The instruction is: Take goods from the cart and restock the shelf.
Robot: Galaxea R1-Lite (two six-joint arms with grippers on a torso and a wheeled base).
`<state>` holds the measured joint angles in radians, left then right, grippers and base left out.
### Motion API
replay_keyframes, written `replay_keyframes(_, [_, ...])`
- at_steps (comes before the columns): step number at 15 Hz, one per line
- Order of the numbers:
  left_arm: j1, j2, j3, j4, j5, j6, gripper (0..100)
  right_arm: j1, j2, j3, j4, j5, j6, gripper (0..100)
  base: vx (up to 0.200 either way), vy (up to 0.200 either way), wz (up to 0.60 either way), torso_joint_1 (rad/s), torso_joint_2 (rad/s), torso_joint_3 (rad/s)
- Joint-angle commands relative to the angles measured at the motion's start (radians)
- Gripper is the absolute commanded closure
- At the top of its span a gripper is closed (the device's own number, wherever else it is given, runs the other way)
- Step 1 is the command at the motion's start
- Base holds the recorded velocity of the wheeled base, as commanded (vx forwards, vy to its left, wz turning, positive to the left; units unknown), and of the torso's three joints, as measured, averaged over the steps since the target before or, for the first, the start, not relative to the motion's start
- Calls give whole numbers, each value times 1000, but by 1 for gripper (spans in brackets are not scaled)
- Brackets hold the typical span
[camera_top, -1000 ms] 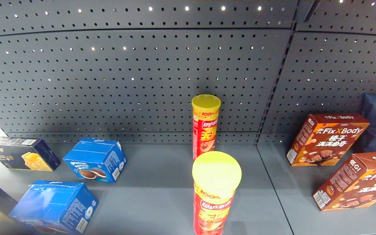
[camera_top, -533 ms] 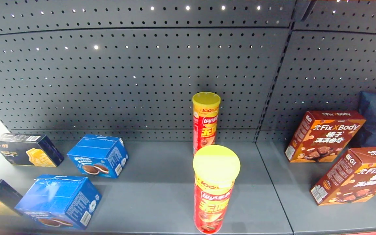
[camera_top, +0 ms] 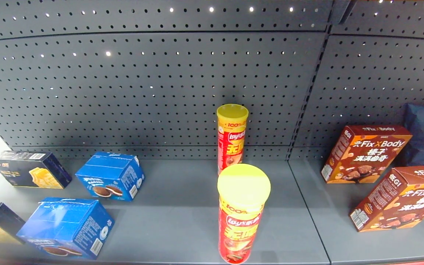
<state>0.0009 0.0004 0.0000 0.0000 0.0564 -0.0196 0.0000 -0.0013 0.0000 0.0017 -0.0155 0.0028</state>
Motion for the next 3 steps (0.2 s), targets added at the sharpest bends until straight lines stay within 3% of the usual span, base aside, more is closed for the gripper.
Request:
replay_keyframes(1, [1,0,0,0,0,0,0,0,1,0,0,0,0,0,0,0,0,0,0,0])
replay_keyframes(3, [1,0,0,0,0,0,0,0,1,0,0,0,0,0,0,0,0,0,0,0])
